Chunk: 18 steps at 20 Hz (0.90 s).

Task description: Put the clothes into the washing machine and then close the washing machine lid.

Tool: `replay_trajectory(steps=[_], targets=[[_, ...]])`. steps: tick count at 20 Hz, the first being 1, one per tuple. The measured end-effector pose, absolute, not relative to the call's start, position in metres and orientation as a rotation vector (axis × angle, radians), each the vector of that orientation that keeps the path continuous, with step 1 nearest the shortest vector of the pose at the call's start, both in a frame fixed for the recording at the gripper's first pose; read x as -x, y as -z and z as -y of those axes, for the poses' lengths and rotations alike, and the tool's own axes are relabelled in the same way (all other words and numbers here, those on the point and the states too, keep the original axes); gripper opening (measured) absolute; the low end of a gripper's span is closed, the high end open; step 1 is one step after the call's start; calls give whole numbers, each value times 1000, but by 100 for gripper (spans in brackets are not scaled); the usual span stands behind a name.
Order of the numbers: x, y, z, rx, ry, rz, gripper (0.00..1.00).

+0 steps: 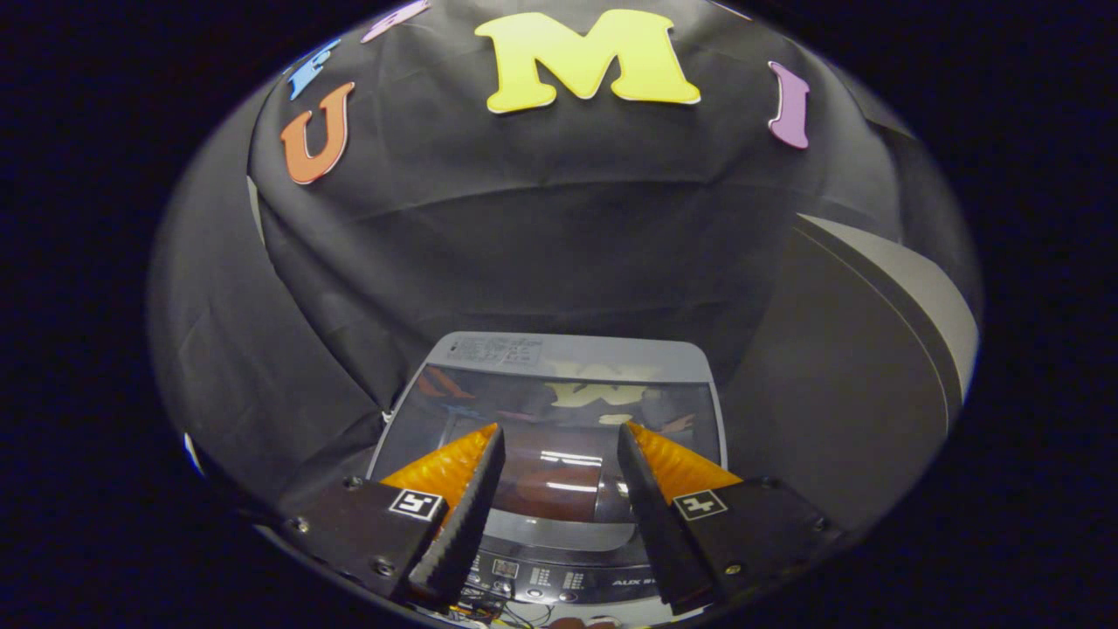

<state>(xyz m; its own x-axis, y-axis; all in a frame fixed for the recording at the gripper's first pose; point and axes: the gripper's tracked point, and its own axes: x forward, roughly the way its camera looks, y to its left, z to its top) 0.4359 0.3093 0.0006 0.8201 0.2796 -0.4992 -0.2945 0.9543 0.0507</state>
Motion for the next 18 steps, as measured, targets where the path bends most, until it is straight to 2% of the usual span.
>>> replay_trajectory(steps=[3, 9, 18], targets=[[-420, -9, -300, 26, -313, -485, 86], [-368, -33, -273, 93, -361, -339, 87], [-248, -53, -198, 122, -370, -143, 88]])
